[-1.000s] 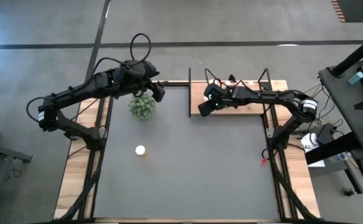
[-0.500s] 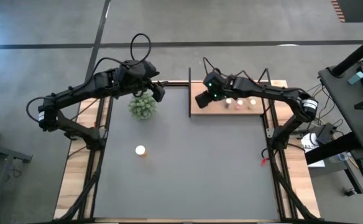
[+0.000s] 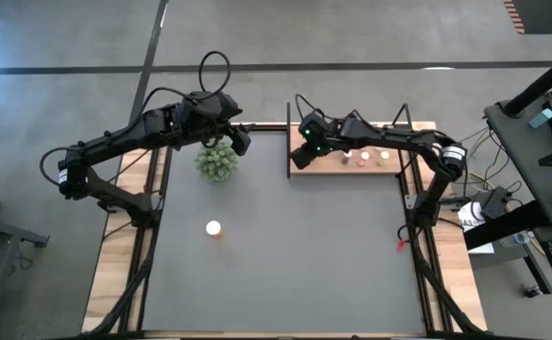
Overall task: Pick and place medicine bottles onto shelf by color
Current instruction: Put the bottom orange pill bottle on the shelf aligned with the other orange pill bottle
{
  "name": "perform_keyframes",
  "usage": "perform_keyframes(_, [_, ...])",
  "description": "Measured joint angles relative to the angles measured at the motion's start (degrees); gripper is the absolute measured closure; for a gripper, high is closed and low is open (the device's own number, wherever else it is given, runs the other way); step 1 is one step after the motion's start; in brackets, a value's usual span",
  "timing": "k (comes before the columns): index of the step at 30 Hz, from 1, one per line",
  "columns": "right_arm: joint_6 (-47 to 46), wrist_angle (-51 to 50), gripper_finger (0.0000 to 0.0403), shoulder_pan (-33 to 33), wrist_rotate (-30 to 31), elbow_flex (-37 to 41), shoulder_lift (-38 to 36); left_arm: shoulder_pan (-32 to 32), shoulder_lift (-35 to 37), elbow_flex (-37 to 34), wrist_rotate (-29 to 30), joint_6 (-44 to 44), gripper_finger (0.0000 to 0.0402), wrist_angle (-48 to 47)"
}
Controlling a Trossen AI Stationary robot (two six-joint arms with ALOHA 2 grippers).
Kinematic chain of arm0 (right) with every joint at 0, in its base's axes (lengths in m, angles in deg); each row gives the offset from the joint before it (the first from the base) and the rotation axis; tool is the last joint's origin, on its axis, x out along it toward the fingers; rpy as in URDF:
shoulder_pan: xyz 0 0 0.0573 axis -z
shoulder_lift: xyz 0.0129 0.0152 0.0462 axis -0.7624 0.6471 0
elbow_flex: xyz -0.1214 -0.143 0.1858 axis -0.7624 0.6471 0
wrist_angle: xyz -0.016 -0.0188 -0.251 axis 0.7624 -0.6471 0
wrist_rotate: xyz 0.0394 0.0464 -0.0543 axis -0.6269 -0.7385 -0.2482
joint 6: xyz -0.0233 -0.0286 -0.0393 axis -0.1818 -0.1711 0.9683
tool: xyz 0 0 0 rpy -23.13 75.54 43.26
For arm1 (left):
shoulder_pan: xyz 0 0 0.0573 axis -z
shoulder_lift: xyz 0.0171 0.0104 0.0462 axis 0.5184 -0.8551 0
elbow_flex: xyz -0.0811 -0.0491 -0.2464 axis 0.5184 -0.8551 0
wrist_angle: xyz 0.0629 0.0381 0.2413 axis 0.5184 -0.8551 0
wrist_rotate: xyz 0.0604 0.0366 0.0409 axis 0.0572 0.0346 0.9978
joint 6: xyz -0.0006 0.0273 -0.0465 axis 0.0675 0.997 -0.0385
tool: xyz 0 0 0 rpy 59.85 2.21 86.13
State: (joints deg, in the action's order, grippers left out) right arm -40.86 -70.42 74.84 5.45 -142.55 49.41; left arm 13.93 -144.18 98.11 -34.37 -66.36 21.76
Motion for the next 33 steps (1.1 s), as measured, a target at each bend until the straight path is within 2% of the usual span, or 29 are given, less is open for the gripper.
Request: perform_keyframes(33, [5.04, -3.86, 0.0331, 4.18, 2.62, -0.96, 0.82, 0.0, 0.0, -0.07, 0.02, 1.31, 0.0146, -0.2])
